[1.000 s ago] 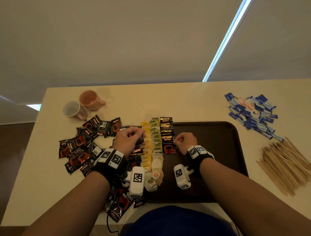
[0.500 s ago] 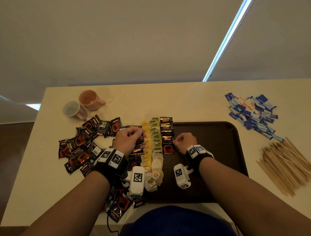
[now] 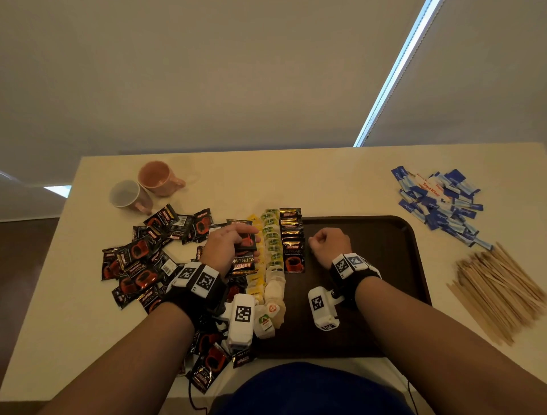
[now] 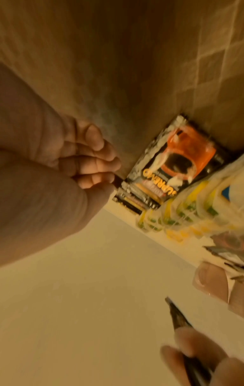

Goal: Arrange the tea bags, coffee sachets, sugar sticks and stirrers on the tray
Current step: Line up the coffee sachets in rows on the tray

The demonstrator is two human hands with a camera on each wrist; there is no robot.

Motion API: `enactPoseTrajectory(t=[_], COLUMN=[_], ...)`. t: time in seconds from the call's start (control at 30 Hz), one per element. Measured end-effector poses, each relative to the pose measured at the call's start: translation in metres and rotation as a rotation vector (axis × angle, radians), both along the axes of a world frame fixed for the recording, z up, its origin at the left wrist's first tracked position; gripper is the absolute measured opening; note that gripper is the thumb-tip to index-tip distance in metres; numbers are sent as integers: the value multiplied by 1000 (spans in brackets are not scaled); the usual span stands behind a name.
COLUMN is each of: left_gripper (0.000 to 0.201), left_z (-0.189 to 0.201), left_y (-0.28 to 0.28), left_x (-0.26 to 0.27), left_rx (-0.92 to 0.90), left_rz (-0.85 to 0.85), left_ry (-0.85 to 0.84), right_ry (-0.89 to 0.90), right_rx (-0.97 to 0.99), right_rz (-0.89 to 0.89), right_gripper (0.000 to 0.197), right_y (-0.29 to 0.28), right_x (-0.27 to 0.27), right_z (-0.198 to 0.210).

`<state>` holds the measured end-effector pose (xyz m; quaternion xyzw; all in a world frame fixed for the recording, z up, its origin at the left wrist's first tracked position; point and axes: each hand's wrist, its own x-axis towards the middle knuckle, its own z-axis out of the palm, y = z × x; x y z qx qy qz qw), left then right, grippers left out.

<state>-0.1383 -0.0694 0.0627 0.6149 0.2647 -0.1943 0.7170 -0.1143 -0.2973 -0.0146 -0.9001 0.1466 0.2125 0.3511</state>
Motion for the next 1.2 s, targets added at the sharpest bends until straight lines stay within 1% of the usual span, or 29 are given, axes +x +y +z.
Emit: enactPoseTrajectory(t=[0.07, 0.13, 0.23, 0.33, 0.4, 0.47, 0.53, 0.6, 0.67, 0.7, 0.8, 0.87, 0.97, 1.07, 1.2], left_gripper=[41, 43, 64, 76, 80, 75, 60, 49, 49, 51, 55, 54, 39, 29, 28], left_z=[2, 2, -1, 0, -1, -6, -5, -1, 0, -1, -6, -9, -18, -26, -15], left_y=[-2, -4, -8, -11, -11, -9, -8, -8, -8, -8, -6, -4, -2, -1, -4], left_x=[-1, -1, -2, -3, -4, -6, -7, -7, -7, -8, -10, -11, -11, -12, -12], left_rx=[13, 46, 166, 237, 273, 279, 249, 177, 27, -4, 127, 180, 229, 334, 456], left_rz=[-47, -88, -175, -208, -233, -250, -260, -247, -196, -188, -260, -285, -294, -323, -344], left_ry=[-28, -79, -141, -60, -44, -37, -18, 5, 74, 92, 59, 45, 18, -54, -137], right_ry=[-73, -125, -120, -70, -49, -11, 16, 21, 33, 42, 57, 47, 34, 53, 118], right_rx=[31, 101, 267, 415, 456, 526, 580, 613, 652, 676, 727, 709, 590, 417, 234], right_rz=[-8, -10, 51, 144, 154, 105, 29, -34, -94, -119, -193, -236, -242, -161, -49], right_gripper=[15, 14, 19, 30, 28, 20, 17, 16, 15, 14, 16, 17, 22, 24, 25], right_y=[3, 8, 19, 30, 35, 37, 37, 36, 34, 32, 22, 11, -7, -21, -27], right_x=[3, 7, 10, 10, 9, 8, 7, 6, 5, 5, 6, 7, 5, -1, -13], right_z=[10, 19, 37, 56, 60, 59, 56, 56, 57, 57, 56, 54, 48, 35, 11])
